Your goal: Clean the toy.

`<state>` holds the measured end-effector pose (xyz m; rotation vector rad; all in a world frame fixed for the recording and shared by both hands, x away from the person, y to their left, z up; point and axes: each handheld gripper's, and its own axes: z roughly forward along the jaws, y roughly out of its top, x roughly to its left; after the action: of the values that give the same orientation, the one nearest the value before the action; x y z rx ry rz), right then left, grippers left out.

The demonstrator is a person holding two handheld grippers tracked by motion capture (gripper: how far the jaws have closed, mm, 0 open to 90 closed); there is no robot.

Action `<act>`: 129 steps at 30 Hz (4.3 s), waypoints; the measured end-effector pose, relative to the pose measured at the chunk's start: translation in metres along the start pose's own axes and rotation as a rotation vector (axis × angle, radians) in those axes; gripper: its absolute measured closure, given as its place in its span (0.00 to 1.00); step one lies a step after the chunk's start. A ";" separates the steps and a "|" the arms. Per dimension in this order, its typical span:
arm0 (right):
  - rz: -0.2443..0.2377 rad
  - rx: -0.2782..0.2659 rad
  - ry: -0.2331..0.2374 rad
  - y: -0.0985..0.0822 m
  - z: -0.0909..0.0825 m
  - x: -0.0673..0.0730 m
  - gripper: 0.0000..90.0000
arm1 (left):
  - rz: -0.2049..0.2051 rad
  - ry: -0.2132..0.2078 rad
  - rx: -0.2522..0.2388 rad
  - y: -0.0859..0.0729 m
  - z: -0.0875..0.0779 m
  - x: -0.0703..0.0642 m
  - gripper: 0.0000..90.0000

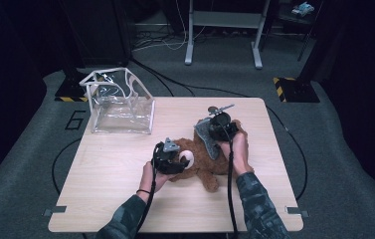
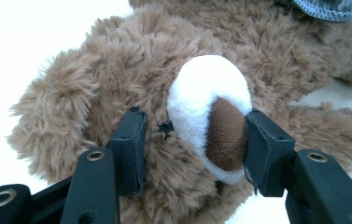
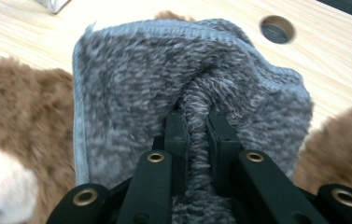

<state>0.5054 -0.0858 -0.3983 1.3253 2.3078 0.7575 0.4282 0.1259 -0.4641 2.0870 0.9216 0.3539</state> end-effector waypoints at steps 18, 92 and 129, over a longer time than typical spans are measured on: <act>-0.013 -0.074 0.183 0.016 -0.006 0.015 0.90 | -0.004 -0.002 -0.007 0.000 0.000 0.001 0.52; 0.069 0.014 -0.207 -0.052 -0.025 -0.078 0.90 | -0.021 -0.041 0.009 0.002 0.000 0.011 0.51; 0.154 -0.004 -0.203 -0.059 -0.022 -0.097 0.90 | -0.026 -0.043 0.010 0.002 0.001 0.011 0.51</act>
<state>0.5003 -0.2003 -0.4122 1.5170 2.0637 0.6405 0.4375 0.1324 -0.4634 2.0821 0.9256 0.2902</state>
